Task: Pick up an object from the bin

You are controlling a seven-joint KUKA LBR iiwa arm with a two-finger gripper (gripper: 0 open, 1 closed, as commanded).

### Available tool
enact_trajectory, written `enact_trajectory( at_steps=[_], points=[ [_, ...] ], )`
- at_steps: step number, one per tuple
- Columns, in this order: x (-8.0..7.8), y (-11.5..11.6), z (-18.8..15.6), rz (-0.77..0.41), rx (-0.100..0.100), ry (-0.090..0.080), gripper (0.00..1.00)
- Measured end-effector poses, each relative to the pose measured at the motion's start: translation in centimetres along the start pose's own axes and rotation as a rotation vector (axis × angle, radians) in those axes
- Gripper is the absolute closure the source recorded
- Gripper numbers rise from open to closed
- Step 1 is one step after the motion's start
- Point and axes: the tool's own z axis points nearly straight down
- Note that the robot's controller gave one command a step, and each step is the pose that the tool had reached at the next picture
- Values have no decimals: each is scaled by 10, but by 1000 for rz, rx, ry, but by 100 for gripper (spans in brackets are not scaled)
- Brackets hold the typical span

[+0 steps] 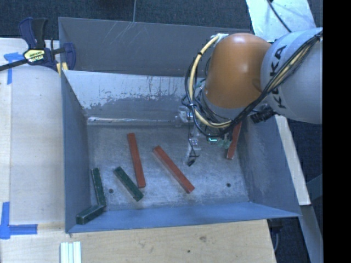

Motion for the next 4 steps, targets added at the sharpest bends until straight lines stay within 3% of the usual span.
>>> enact_trajectory(
  at_steps=[1, 2, 3, 4],
  points=[
    [23, -6, 116, 154, 0, 0, 0],
    [30, 10, 81, 305, -3, -11, 0],
    [31, 10, 82, 432, -3, -10, 0],
    [42, 7, 113, 633, -1, -3, 0]
  ],
)
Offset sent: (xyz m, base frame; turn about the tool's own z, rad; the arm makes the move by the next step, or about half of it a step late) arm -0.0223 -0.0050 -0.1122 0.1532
